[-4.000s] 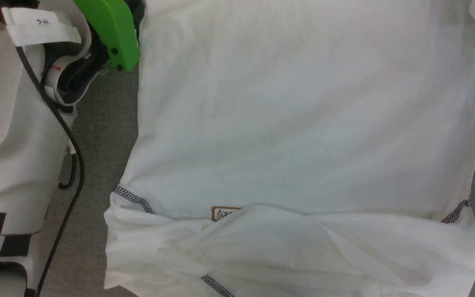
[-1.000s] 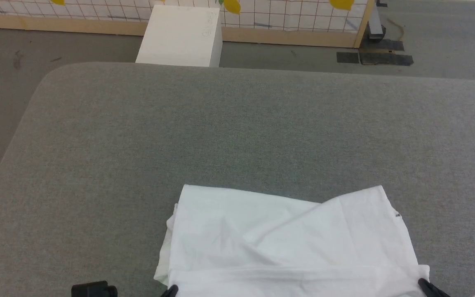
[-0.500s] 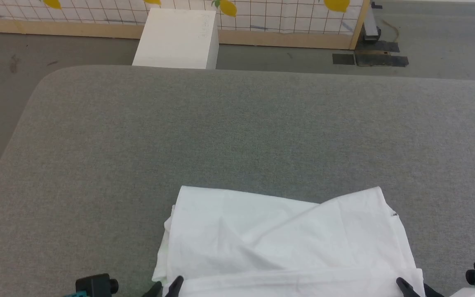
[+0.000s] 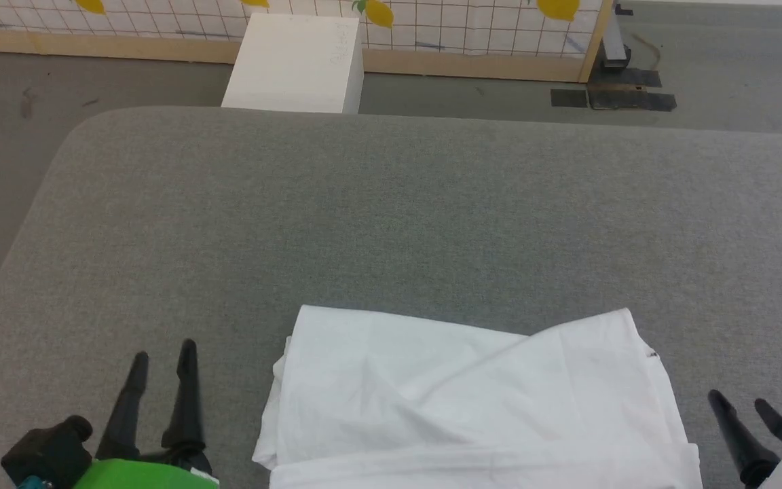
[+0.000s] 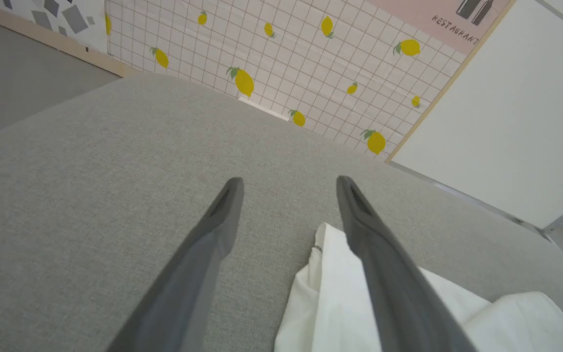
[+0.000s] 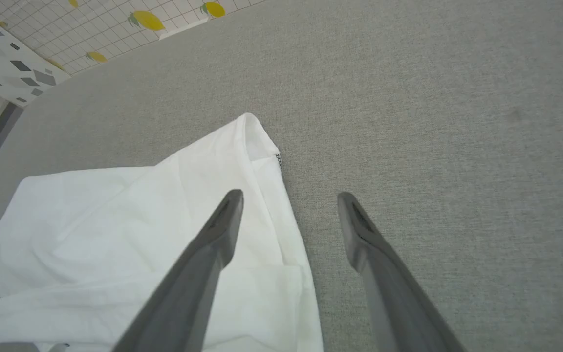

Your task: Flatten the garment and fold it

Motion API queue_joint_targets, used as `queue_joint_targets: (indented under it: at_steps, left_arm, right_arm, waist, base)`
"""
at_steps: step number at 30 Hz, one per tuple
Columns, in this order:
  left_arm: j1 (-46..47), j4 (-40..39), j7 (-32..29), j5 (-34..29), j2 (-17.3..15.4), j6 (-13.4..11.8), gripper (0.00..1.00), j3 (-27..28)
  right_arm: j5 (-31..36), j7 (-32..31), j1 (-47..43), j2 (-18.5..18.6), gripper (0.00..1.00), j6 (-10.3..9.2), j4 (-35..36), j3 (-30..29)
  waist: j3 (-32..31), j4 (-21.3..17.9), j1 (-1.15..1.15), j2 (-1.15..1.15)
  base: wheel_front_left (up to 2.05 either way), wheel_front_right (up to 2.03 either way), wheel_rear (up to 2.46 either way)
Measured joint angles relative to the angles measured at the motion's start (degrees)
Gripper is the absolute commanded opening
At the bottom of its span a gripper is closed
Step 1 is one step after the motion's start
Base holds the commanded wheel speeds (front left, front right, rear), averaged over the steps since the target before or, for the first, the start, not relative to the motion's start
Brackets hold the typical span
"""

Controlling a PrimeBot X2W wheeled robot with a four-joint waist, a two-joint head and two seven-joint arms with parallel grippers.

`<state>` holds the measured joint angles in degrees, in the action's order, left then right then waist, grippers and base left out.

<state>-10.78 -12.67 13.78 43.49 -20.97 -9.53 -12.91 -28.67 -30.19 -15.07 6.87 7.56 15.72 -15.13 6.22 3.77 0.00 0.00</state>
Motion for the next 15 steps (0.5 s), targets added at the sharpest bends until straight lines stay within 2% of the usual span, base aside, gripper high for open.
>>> queue_joint_targets:
  at_steps: [6, 11, 15]
  left_arm:
    - [0.16, -1.60, 0.78, -12.10, 3.31, -2.81, 1.00, 3.58]
    - [-0.04, -0.90, 0.93, -17.19, 6.33, -1.65, 1.00, 4.14]
    - [-0.05, -0.09, 0.93, -17.91, 8.16, 0.00, 1.00, 4.89]
  right_arm:
    - [3.28, 0.27, 3.15, -0.04, 1.00, 0.00, -3.44, -0.14]
    - [3.45, -0.66, 5.54, 0.38, 1.00, 0.00, -8.29, 2.09]
    - [3.41, -0.89, 6.41, 1.05, 1.00, 0.00, -11.78, 3.37]
  waist:
    - [0.60, 0.28, 0.00, 0.00]
    - [1.53, 0.97, 0.00, 0.00]
    - [2.01, 1.96, 0.00, 0.00]
  base:
    - [0.00, 0.00, 0.00]
    - [0.00, 0.00, 0.00]
    - [0.00, 0.00, 0.00]
